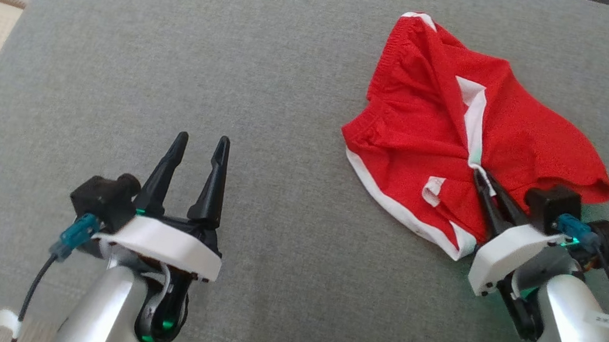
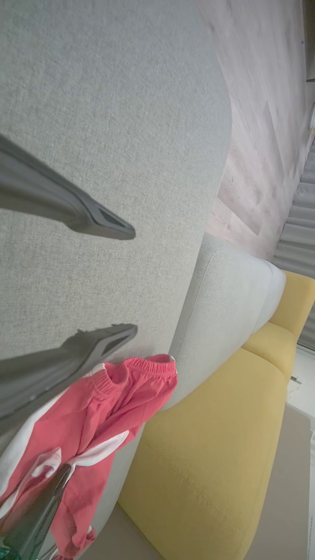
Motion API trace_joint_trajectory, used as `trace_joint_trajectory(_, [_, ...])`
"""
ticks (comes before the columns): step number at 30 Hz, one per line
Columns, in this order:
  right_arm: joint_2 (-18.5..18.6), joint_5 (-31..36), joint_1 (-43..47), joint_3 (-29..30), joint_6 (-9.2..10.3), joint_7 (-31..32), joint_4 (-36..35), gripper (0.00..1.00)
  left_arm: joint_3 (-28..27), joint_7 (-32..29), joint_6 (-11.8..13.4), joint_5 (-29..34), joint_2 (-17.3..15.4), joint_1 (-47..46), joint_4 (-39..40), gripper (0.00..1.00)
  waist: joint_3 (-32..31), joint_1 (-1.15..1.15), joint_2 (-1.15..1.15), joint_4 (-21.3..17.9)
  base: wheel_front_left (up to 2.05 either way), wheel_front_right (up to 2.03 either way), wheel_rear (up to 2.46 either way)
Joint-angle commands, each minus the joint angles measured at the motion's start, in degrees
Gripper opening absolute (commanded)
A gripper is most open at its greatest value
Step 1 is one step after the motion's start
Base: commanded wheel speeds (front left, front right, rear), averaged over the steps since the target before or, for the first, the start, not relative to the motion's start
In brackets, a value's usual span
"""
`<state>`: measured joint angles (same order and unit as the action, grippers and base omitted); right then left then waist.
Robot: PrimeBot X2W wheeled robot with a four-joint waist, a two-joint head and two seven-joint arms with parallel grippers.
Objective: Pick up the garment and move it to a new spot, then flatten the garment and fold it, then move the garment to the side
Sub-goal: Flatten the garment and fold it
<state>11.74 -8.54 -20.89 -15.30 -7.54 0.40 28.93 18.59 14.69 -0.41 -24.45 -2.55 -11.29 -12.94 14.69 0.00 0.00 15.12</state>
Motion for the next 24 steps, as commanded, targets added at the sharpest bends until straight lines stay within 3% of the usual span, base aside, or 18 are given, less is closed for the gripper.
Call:
trace_joint_trajectory(1, [0.31,0.33,-1.33,-0.34,0.05,-0.88,-1.44,0.0,-1.97,0.3,0.2,-0.34,-0.33,-1.97,1.95,1.0,-0.3,0.0,0.0,-0.62,0.0,0.0,0.0])
trace_joint_trajectory(8, [0.69,-0.6,1.55,0.21,0.05,-3.78,-6.13,0.0,-3.73,0.3,-0.42,0.35,-0.33,-2.09,1.51,1.0,-2.15,0.0,0.0,-5.38,0.0,0.0,0.0])
trace_joint_trajectory(15, [4.57,-2.54,8.58,-2.2,0.05,-3.86,-13.89,0.0,-5.42,0.3,-1.84,1.99,-0.33,-4.73,-0.22,1.0,-3.17,0.0,0.0,-11.67,0.0,0.0,0.0])
trace_joint_trajectory(24, [7.94,-5.67,12.72,-4.78,0.05,-2.53,-17.52,0.0,-6.21,-0.41,-4.24,3.27,-1.17,-13.63,-9.87,1.0,-1.96,0.0,0.0,-18.22,0.0,0.0,0.0])
